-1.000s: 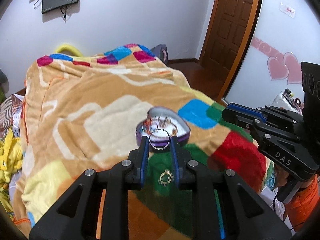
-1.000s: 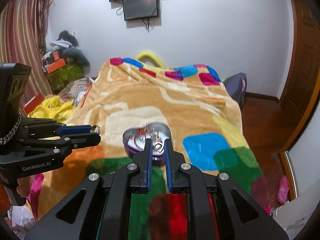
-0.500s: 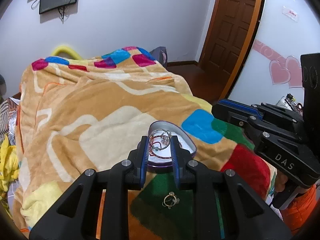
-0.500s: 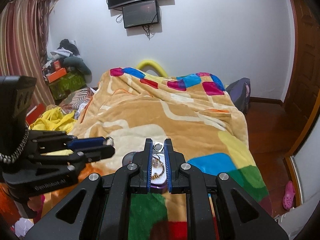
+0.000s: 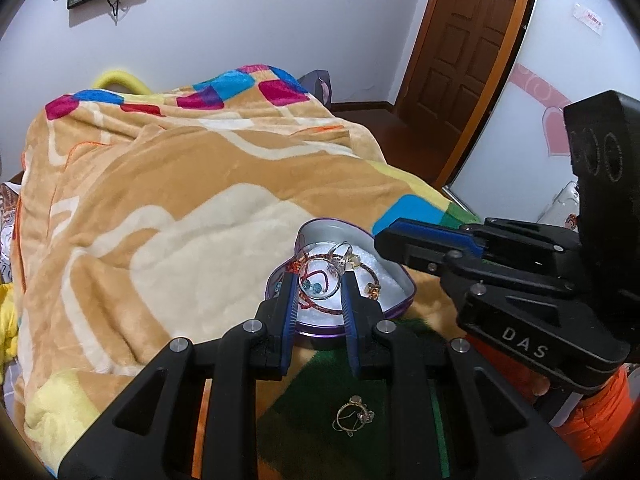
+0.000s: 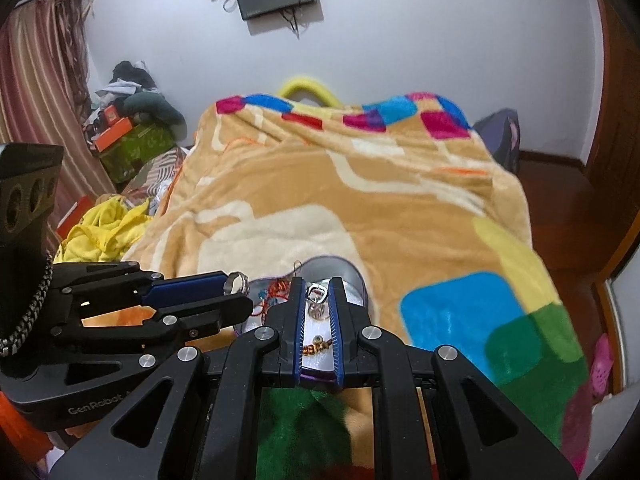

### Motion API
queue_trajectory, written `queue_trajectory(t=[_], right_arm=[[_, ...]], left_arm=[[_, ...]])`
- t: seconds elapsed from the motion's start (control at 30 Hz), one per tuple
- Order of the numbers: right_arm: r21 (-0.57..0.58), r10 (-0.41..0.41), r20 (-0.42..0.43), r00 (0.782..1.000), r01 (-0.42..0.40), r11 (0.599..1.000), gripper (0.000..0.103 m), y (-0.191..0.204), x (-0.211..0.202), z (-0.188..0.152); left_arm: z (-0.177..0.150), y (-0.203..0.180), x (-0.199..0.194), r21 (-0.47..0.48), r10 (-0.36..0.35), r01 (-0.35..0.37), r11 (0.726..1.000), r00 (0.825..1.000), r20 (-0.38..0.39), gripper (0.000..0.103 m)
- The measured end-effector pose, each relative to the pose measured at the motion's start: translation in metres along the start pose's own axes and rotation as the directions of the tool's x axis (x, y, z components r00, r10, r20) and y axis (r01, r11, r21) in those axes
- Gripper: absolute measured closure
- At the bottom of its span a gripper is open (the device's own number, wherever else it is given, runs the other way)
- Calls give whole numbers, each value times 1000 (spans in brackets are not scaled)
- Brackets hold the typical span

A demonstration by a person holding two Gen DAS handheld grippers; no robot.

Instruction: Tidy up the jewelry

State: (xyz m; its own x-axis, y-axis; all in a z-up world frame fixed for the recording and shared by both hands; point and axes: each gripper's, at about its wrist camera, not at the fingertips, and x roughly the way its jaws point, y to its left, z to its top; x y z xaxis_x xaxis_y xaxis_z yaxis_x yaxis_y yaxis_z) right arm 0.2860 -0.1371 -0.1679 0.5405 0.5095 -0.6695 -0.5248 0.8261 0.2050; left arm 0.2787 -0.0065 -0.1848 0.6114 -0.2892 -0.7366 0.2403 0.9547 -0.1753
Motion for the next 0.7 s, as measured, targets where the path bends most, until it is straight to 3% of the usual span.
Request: queue_trajectory(t=[0.37, 0.7], right_arm=[[8, 38, -49, 998, -37, 999, 93, -3, 9, 1], [-18, 13, -53, 999, -14, 1000, 90, 4, 3, 1]], left_arm=[[-1, 3, 9, -11, -20, 20, 1000, 999, -30, 82], [-1, 1, -6, -3, -12, 12, 1000, 1000, -11, 82]])
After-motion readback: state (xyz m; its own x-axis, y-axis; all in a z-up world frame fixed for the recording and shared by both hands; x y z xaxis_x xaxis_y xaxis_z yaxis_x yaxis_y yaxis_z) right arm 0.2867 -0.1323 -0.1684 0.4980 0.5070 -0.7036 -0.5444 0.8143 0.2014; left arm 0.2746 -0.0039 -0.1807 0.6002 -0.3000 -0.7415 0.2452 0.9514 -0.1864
